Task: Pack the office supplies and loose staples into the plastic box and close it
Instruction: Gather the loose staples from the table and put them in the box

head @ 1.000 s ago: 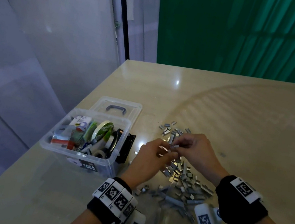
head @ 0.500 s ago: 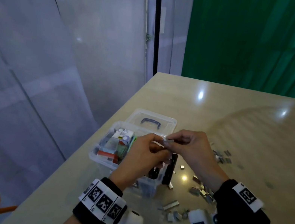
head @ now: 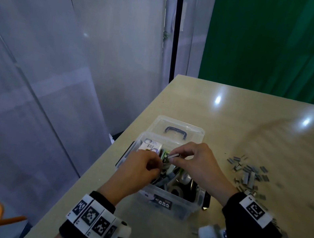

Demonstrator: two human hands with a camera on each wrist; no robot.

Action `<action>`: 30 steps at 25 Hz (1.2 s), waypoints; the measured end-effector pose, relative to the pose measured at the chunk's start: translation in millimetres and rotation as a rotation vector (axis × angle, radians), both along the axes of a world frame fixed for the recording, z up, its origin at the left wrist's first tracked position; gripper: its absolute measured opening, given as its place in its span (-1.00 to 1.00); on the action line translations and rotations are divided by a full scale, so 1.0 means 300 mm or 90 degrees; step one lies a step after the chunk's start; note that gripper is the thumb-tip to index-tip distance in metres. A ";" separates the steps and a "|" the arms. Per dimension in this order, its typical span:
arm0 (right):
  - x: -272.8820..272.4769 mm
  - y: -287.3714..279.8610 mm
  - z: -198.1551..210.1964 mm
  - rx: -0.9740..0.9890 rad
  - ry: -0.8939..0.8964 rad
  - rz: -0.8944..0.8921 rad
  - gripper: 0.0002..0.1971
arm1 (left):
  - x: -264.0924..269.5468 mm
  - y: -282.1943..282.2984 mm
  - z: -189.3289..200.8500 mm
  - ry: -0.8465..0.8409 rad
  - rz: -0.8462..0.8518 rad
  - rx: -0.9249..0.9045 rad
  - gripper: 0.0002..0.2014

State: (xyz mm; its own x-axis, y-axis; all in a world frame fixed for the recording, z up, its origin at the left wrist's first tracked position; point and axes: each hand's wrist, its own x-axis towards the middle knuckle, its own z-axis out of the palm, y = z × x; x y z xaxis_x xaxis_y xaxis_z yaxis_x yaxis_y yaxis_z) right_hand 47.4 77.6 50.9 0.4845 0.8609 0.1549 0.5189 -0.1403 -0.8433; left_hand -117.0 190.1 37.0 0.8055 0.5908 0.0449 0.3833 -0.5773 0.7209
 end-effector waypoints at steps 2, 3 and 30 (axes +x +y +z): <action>-0.003 0.010 -0.003 -0.013 -0.010 -0.006 -0.94 | 0.003 0.013 -0.008 0.048 -0.040 0.046 -0.85; -0.003 0.015 -0.004 -0.020 -0.015 -0.007 -0.94 | 0.006 0.014 -0.006 0.069 -0.063 0.049 -0.85; -0.057 0.063 -0.035 -0.257 -0.281 0.219 -0.76 | 0.025 0.054 0.033 0.179 -0.130 0.097 -0.73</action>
State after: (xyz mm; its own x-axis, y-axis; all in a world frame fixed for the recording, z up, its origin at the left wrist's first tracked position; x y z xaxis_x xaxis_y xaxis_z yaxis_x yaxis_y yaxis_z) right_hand 30.4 96.6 40.3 0.1391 0.9862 -0.0902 0.8733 -0.1651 -0.4584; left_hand -109.6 206.3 47.0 0.8994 0.4201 -0.1207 0.4201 -0.7547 0.5039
